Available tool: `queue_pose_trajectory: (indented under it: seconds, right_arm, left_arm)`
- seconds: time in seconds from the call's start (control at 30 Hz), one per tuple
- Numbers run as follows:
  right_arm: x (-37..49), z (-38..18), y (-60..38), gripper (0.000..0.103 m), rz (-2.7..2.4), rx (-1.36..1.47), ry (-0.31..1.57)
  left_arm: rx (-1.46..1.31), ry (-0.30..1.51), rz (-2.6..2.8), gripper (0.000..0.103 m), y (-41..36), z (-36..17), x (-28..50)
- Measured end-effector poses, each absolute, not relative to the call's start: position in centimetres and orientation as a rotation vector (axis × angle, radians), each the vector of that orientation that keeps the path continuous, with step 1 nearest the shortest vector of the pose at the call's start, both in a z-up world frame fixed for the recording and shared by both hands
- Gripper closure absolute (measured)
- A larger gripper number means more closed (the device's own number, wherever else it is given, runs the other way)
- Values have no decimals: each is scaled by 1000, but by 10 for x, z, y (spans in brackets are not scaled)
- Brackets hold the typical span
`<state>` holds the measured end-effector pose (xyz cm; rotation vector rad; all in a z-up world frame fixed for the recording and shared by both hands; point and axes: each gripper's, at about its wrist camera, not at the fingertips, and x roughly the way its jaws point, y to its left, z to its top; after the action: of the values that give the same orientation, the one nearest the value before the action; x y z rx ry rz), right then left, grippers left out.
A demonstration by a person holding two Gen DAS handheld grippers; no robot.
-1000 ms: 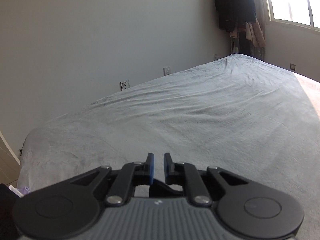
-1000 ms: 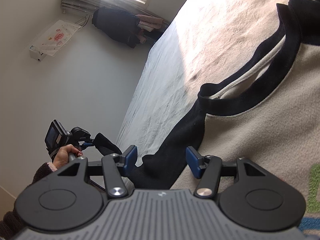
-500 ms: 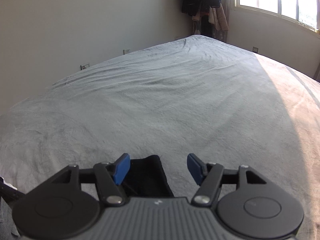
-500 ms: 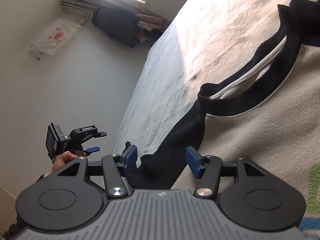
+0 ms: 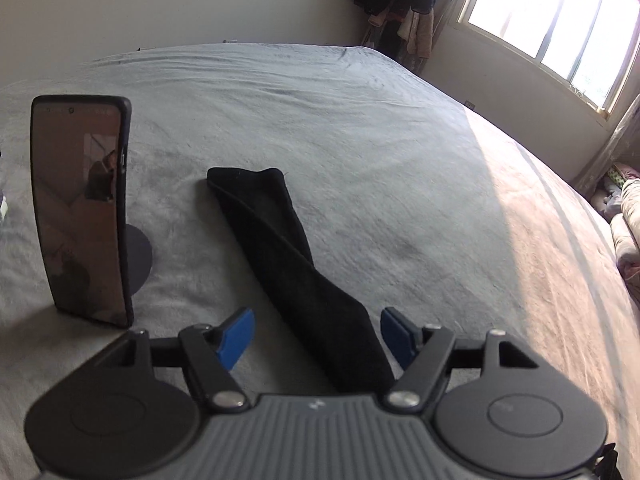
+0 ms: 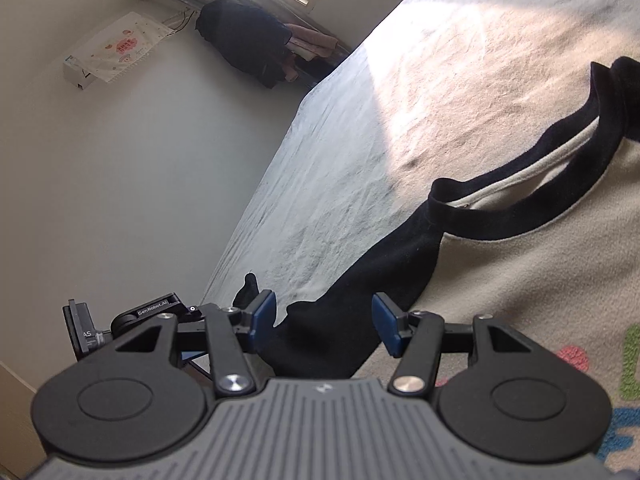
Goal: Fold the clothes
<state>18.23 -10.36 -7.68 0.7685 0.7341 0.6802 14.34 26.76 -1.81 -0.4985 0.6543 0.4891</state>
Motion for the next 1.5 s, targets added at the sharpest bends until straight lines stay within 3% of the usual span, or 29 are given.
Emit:
queue_pose_trajectory:
  seconds: [0.03, 0.13, 0.27, 0.5, 0.53, 0.57, 0.6, 0.9, 0.93, 1.0, 1.07, 1.17, 1.33, 1.47, 1.5]
  right_arm:
    - [183, -71, -97, 45, 688, 742, 734]
    - [194, -57, -70, 47, 721, 655, 754]
    - [217, -35, -23, 54, 793, 480, 770]
    - [261, -28, 53, 54, 953, 252, 716]
    - [266, -29, 64, 54, 978, 215, 708]
    - [272, -33, 76, 54, 1003, 182, 704]
    - [277, -38, 88, 54, 1027, 154, 702]
    - [292, -79, 162, 55, 1164, 2, 758]
    - [292, -81, 164, 59, 1168, 0, 764]
    - [292, -84, 162, 92, 1166, 26, 788]
    - [295, -85, 153, 100, 1153, 79, 801]
    - [305, -85, 135, 103, 1101, 181, 828]
    - [310, -77, 122, 101, 1035, 198, 816]
    - [304, -72, 139, 78, 1104, 165, 832]
    - [301, -72, 145, 57, 1124, 150, 829]
  left_arm:
    - [-516, 632, 496, 36, 267, -20, 137]
    - [-583, 585, 471, 59, 268, -30, 128]
    - [-592, 525, 441, 68, 268, -43, 133]
    - [-546, 435, 484, 73, 272, -87, 116]
    - [-536, 458, 503, 75, 275, -92, 116]
    - [-554, 470, 523, 88, 279, -94, 116]
    - [-590, 455, 533, 90, 284, -94, 114]
    - [-700, 408, 591, 88, 302, -97, 100]
    - [-696, 408, 590, 87, 301, -97, 100]
    - [-690, 406, 585, 82, 297, -96, 99]
    - [-683, 403, 579, 76, 294, -95, 100]
    - [-668, 397, 565, 68, 288, -94, 99]
    - [-700, 386, 561, 68, 291, -96, 96]
    - [-724, 385, 566, 68, 292, -97, 95]
    - [-722, 385, 566, 68, 292, -97, 95]
